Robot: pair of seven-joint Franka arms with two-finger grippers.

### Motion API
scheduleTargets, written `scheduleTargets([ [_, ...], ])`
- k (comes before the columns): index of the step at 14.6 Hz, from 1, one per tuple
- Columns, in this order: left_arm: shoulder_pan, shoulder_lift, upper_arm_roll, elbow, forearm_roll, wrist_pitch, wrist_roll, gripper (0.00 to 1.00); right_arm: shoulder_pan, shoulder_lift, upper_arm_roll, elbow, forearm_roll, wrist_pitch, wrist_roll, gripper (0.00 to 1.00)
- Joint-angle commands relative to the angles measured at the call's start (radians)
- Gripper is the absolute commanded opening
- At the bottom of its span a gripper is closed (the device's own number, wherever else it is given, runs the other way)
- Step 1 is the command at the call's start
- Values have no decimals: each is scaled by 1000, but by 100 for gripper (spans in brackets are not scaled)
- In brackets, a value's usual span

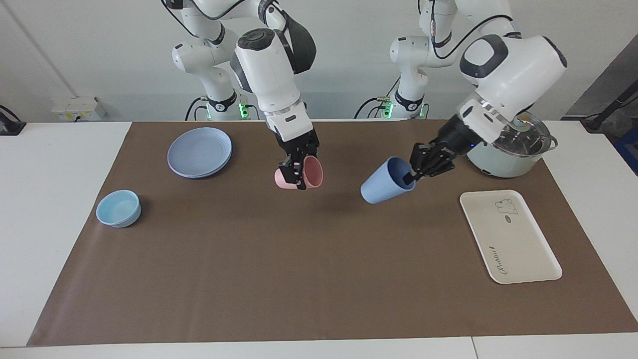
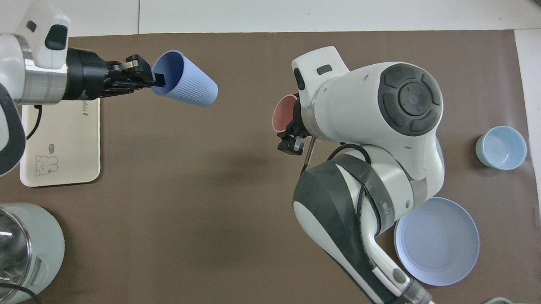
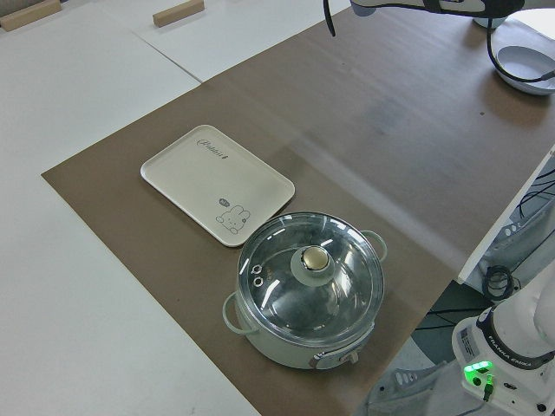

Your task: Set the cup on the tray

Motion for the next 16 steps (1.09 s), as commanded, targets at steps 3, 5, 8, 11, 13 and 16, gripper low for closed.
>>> scheduleTargets([
  [3,194,-21,-2,-42,131,-13,263,0,-65,20,2,8,9,55,-3,0],
  [5,266,-35,-2,-82,175,19,389,0,-111,23,2,-7,102,101,-49,0],
  [8,337,-38,-2,-169,197,133,538,0,-215,23,2,-42,332,175,-254,0],
  [11,391,-18,-2,-237,228,255,648,0,-336,22,2,-64,542,181,-402,0],
  [13,422,-3,-2,-275,229,340,731,0,-399,25,2,-86,660,176,-521,0],
  [16,437,37,-2,-298,229,411,751,0,-477,97,1,-116,945,176,-898,0],
])
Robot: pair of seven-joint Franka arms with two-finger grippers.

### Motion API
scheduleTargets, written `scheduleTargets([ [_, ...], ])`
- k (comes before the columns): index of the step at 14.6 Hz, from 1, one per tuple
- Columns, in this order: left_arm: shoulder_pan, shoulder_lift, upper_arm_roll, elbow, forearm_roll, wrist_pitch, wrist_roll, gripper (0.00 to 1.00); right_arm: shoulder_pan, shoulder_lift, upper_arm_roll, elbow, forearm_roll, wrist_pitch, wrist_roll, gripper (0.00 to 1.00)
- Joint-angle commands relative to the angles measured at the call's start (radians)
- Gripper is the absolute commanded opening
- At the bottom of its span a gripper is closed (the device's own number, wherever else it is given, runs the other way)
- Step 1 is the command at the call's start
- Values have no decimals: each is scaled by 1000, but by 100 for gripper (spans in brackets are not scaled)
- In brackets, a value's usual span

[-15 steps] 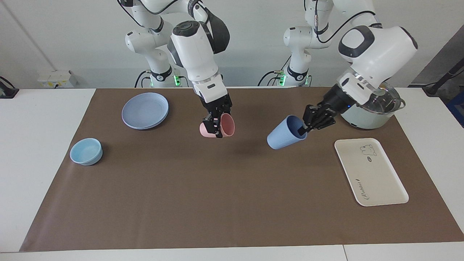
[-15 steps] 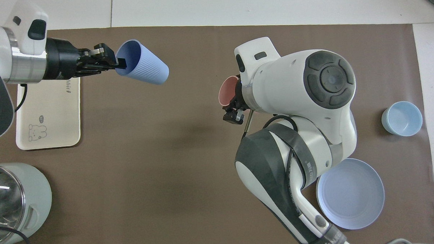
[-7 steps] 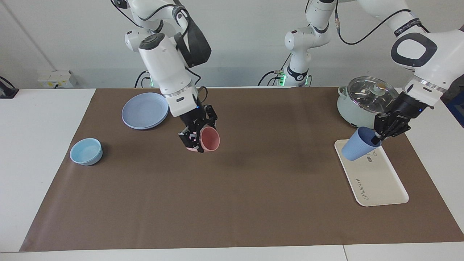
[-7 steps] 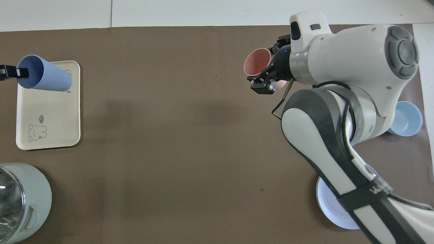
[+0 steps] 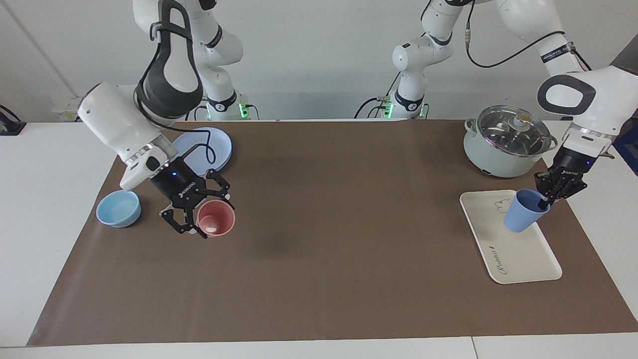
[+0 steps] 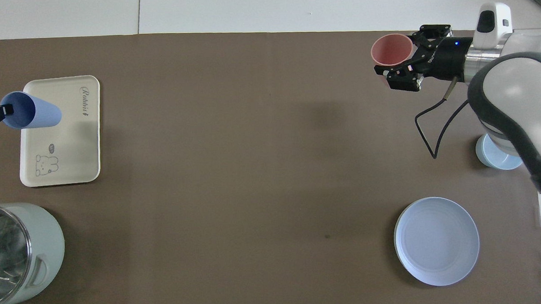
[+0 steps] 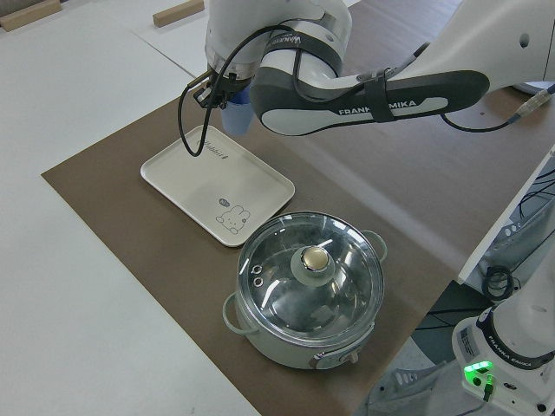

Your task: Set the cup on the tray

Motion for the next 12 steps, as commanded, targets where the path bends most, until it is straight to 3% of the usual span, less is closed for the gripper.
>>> scheduleTargets([
  [1,15,29,-13,-42,25,80,18,0,-54,70,13,-21,231,10,-284,0],
  [4,25,85,-13,-48,25,111,16,0,-94,98,15,-35,365,-15,-422,0],
  [7,35,90,-11,-49,25,73,12,0,-172,195,13,-38,593,-170,-735,0],
  [11,38,92,-7,-48,25,71,7,0,-249,222,13,-68,614,-314,-802,0],
  [12,38,92,-7,-45,25,71,6,17,-268,220,13,-78,614,-333,-811,0],
])
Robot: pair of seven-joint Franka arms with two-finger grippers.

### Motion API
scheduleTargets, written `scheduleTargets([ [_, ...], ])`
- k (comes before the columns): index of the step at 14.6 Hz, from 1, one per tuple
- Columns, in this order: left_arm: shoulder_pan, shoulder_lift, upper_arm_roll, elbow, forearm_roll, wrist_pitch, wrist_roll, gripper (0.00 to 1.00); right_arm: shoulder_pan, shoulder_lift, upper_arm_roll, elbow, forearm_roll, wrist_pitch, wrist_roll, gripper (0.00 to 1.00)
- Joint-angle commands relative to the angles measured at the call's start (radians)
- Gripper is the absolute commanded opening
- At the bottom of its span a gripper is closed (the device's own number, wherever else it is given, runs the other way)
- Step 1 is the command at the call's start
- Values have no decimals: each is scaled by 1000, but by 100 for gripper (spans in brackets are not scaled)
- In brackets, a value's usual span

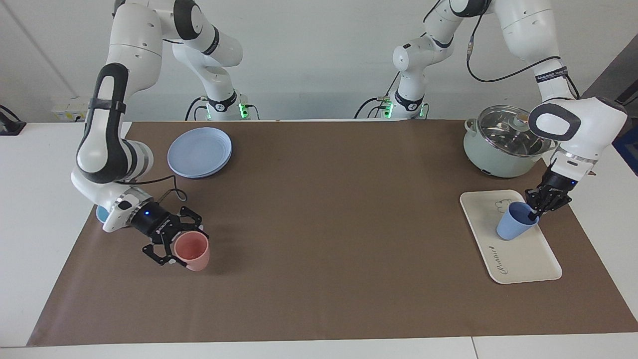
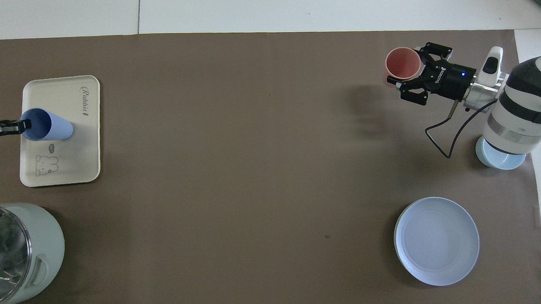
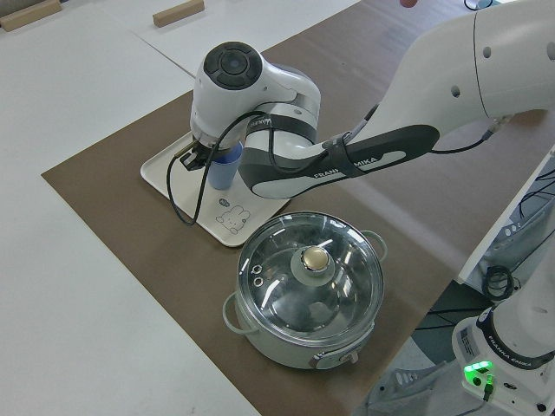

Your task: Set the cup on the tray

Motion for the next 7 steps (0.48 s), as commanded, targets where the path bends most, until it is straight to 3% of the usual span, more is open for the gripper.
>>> scheduleTargets([
  [1,13,-12,-6,-1,24,-8,-7,36,-59,-6,15,-45,40,-70,-57,0],
  [2,13,-10,-6,2,24,1,-7,82,-65,5,13,-54,78,-91,-77,0],
  [5,1,-10,-6,25,24,-8,-8,99,-65,3,13,-87,130,-93,-86,0],
  [7,-8,-10,-6,54,24,-25,-16,100,-65,7,13,-109,135,-88,-102,0],
])
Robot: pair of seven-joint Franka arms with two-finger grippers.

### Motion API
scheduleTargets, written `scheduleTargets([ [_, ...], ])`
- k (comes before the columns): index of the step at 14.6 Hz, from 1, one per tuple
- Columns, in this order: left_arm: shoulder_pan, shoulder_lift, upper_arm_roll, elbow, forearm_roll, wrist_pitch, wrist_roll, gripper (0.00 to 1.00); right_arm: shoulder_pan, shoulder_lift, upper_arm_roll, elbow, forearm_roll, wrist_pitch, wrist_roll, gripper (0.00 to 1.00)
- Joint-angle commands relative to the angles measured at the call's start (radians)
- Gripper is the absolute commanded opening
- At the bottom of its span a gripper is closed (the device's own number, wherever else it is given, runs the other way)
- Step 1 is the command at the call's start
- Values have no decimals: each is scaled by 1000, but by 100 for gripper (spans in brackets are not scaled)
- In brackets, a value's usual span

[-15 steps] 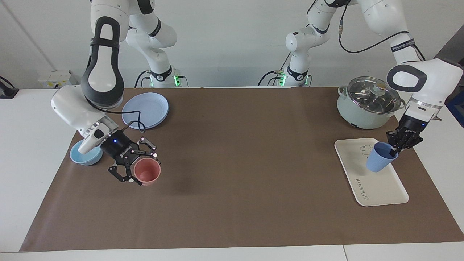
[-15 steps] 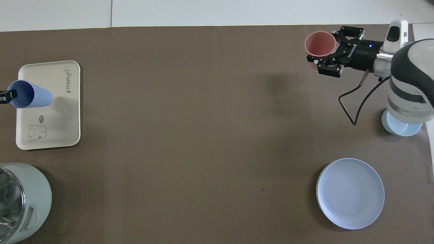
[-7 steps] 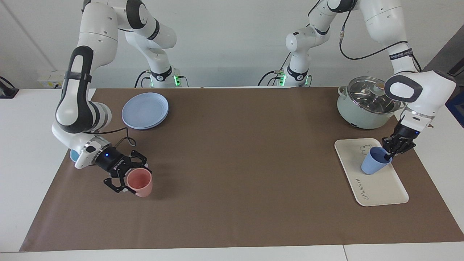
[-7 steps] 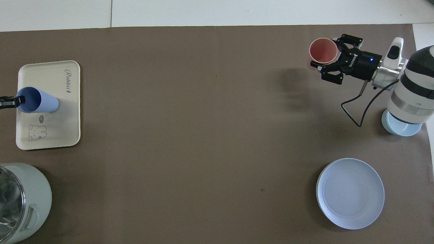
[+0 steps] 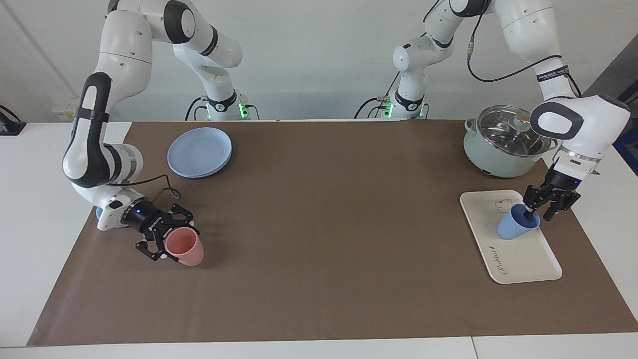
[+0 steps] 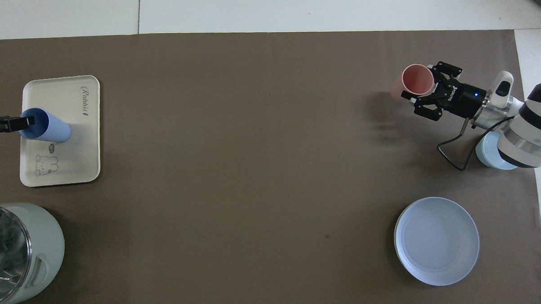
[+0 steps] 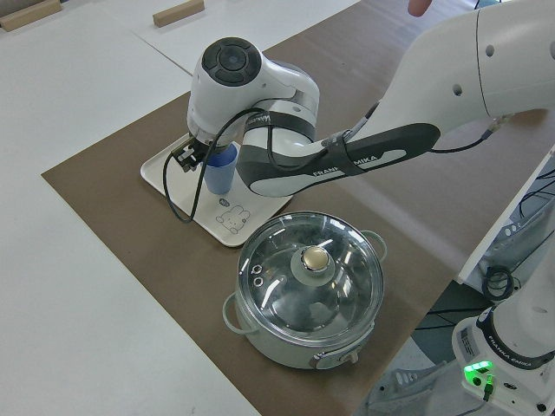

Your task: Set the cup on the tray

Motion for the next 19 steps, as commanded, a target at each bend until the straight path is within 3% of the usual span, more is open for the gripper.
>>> scheduleTargets([
  [1,-13,-8,1,48,24,-61,-31,100,-7,-7,11,-47,36,7,-50,0],
  [3,-32,-8,2,133,42,-193,-113,100,-7,-8,7,-54,33,24,-50,0],
  [6,-97,-8,-1,276,283,-394,-356,100,-2,-13,7,-83,32,67,-53,0],
  [8,-154,-11,1,342,313,-512,-451,100,-4,-16,7,-93,32,70,-55,0],
  [9,-183,-13,1,377,317,-582,-494,100,-5,-18,7,-94,32,71,-65,69],
  [10,-208,-14,1,407,332,-642,-532,100,-5,-18,7,-94,32,73,-72,100],
  [13,-291,-45,1,436,423,-791,-618,100,-10,-19,7,-91,24,58,-72,100],
  [19,-352,-169,-7,422,449,-954,-711,100,-8,-51,6,-85,18,27,-61,100],
])
